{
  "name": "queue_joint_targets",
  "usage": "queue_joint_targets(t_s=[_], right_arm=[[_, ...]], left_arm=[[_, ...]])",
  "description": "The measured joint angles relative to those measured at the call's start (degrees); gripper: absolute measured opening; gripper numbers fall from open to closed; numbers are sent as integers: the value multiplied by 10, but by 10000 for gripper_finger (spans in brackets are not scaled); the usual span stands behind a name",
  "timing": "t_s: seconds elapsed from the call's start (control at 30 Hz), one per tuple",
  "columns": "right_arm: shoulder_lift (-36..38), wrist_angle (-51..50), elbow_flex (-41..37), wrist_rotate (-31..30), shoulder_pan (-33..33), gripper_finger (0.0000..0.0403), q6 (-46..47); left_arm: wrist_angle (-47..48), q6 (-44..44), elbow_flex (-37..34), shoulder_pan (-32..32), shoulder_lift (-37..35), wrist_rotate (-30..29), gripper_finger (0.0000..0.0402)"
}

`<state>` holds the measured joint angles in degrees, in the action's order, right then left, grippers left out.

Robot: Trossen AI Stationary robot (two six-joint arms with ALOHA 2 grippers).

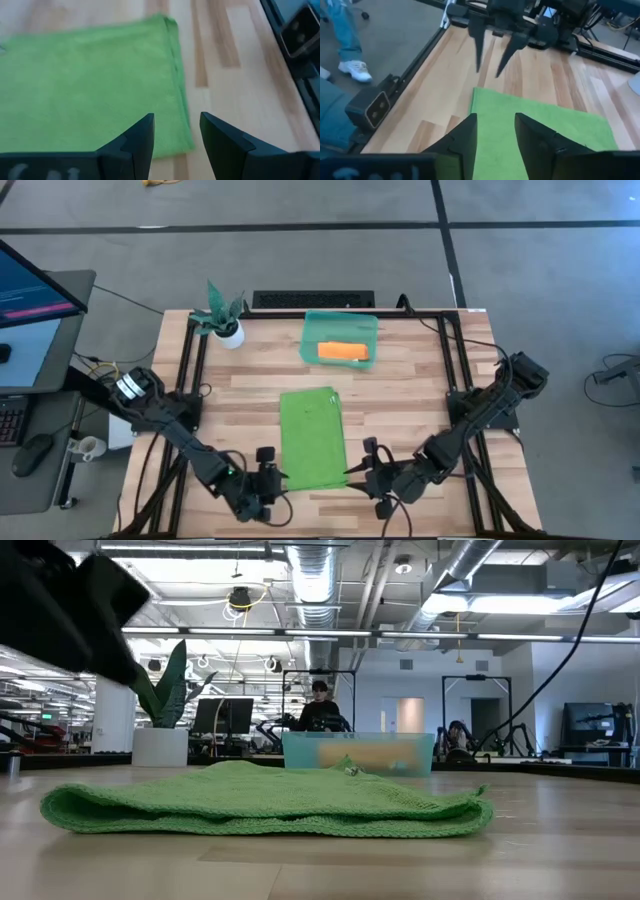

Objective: Roll microfiber towels into tight, uniform cylinder then place into a basket
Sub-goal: Fold the green towel

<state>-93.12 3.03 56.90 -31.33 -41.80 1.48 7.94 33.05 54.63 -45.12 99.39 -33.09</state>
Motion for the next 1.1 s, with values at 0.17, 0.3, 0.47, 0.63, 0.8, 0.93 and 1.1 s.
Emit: queue_joint_targets(t_s=[0.17, 0.3, 0.47, 0.63, 0.8, 0.93, 1.1], right_arm=[[0, -4, 0, 22, 8, 194, 5], [-19, -13, 0, 41, 14, 216, 10], [-60, -6, 0, 43, 18, 220, 1], [-92, -2, 5, 43, 18, 214, -5], [-110, 0, 14, 45, 18, 209, -4], [-113, -11, 15, 64, 19, 208, 0], [-113, -13, 15, 90, 25, 207, 0]], left_arm=[[0, 0, 0, 27, 0, 89, 154], [0, -12, 0, 30, 0, 100, 154], [-12, -28, 0, 29, 0, 99, 154], [-19, -114, 0, 29, 1, 67, 153], [-51, -229, 0, 29, 1, 49, 153], [-76, -264, 0, 36, 1, 53, 154], [-72, -240, 1, 53, 1, 77, 169]])
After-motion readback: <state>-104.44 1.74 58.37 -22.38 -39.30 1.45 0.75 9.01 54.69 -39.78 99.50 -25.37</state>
